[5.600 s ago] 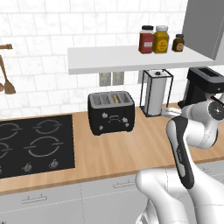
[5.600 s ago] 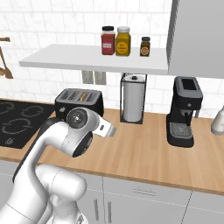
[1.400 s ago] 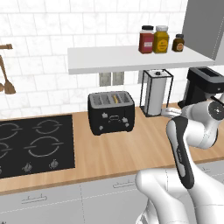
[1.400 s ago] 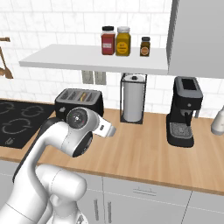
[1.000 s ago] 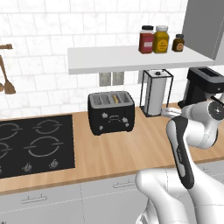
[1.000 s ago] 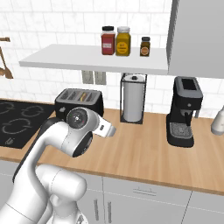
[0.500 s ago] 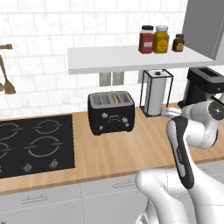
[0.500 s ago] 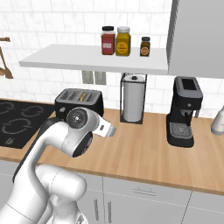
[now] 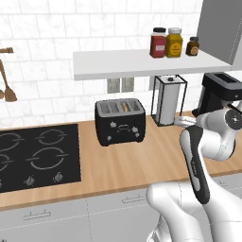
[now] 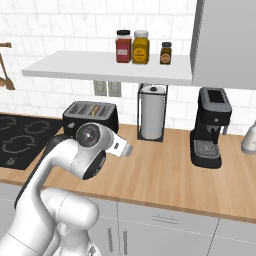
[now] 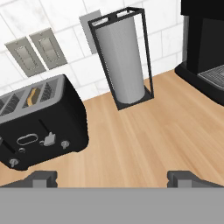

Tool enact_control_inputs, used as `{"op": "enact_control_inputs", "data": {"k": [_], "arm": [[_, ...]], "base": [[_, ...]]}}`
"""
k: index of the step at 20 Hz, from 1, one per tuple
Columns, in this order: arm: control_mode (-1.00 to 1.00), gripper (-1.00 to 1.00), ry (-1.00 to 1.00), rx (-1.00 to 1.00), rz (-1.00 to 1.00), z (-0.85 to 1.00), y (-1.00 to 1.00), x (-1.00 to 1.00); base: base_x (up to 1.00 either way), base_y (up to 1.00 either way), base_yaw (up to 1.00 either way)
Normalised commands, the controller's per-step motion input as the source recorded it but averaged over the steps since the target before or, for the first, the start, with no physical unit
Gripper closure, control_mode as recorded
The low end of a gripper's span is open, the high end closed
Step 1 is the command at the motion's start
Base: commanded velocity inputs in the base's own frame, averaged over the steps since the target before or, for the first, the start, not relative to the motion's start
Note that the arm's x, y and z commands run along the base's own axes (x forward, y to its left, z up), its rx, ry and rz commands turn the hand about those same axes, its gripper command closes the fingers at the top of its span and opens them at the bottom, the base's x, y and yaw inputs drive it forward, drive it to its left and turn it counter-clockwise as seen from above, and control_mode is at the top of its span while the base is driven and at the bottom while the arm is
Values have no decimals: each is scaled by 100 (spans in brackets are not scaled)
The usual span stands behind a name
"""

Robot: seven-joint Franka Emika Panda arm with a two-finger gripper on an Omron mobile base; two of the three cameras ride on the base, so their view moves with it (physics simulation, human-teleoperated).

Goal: Start the toaster. Once the lever pops up, take the bread to the plate on the dining counter.

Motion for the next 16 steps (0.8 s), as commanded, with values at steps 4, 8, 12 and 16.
{"op": "enact_control_inputs", "data": {"k": [4, 8, 12, 16], "arm": [[-100, -100, 0, 0, 0, 0, 0, 0], [-100, -100, 0, 0, 0, 0, 0, 0], [-100, -100, 0, 0, 0, 0, 0, 0], [-100, -100, 0, 0, 0, 0, 0, 0]], "base": [[0, 0, 0], [0, 0, 0], [0, 0, 0], [0, 0, 0]]}}
